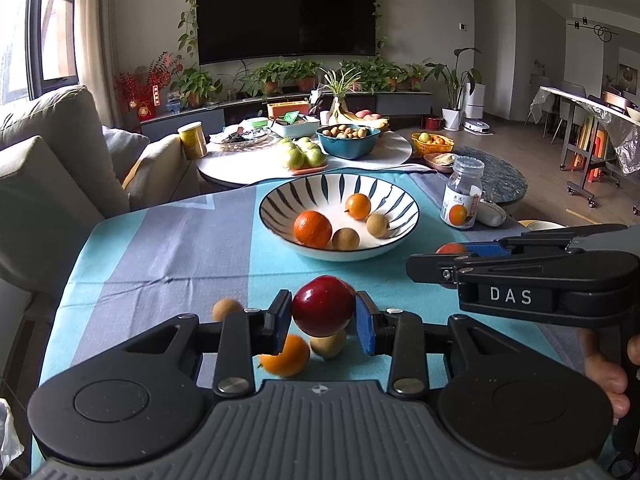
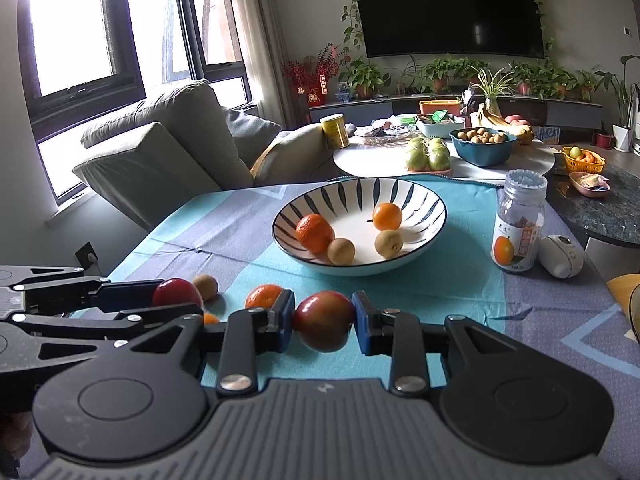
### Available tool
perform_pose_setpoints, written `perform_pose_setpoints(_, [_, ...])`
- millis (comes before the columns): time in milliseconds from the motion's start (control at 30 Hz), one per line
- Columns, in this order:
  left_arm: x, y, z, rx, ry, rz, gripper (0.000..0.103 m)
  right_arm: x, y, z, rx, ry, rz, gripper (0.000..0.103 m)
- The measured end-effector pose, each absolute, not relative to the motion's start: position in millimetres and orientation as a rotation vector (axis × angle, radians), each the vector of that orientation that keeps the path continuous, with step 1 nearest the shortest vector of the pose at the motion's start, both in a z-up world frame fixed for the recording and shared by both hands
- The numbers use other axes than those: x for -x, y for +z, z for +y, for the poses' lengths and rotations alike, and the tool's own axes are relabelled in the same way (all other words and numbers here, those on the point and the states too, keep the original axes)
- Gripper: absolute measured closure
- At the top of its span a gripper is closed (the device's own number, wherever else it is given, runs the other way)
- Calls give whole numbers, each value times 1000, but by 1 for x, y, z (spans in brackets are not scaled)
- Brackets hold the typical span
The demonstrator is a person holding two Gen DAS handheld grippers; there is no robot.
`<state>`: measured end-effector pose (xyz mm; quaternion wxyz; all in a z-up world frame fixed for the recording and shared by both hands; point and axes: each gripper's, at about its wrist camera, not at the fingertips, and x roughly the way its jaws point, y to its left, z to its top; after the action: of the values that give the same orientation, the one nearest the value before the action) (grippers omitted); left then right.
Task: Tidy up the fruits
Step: 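Carry both apples in the grippers toward the striped bowl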
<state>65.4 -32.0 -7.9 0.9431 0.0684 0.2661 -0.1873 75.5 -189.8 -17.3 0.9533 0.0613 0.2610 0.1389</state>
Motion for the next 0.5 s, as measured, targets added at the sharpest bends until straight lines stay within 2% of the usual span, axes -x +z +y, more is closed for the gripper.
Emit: perform_pose_setpoints(500, [-124,-1,-59,-152,-406,513,71,-111,-12,-203,-145,262,493,25])
